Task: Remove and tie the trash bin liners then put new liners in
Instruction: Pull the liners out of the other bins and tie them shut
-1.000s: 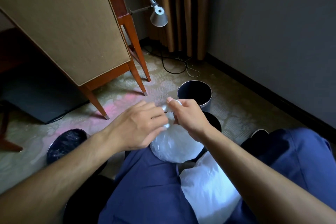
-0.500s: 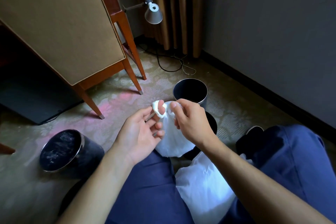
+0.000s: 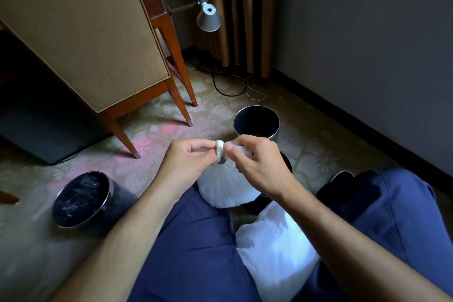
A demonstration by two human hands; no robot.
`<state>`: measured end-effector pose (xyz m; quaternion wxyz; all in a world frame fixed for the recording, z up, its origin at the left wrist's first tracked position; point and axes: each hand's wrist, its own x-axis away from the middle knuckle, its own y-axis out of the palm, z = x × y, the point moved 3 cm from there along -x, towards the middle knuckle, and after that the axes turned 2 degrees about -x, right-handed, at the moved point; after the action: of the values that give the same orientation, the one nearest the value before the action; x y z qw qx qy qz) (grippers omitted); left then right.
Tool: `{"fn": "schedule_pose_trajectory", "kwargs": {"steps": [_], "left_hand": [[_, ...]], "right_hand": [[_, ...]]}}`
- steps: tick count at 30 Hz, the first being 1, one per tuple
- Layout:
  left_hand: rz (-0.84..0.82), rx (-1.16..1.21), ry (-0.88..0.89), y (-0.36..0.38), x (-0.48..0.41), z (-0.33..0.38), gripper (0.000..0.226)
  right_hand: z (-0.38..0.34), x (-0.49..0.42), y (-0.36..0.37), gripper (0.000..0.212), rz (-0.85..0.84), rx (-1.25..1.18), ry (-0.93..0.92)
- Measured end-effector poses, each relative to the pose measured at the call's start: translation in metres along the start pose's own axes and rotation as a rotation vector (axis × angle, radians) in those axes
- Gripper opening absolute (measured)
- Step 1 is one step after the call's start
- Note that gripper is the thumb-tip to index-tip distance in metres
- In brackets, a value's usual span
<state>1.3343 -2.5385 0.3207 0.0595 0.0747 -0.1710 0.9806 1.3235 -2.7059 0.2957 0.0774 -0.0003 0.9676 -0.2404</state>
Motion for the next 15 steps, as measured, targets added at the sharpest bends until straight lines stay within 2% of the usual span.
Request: {"fn": "schedule_pose_trajectory", "kwargs": {"steps": [2, 4, 11, 15], "left_hand": [[0.027, -0.062, 0.053, -0.004, 0.001, 0.001, 0.014], [0.029, -0.101, 0.109, -0.007, 0.000, 0.000, 0.015], [-0.124, -0.001, 0.240, 0.001, -0.001, -0.004, 0.037], [-0.135, -0.173, 0.286, -0.003, -0.007, -0.010, 0.045]], "right_hand": [[-0.003, 0.000, -0.001, 0.037, -0.009, -0.047, 0.027], [-0.002, 0.000, -0.002, 0.031, -0.030, -0.119, 0.054], [0.009, -0.004, -0.002, 0.017, -0.136, -0.424, 0.126], [0.017, 0.000, 0.001, 0.017, -0.190, -0.537, 0.174]]}}
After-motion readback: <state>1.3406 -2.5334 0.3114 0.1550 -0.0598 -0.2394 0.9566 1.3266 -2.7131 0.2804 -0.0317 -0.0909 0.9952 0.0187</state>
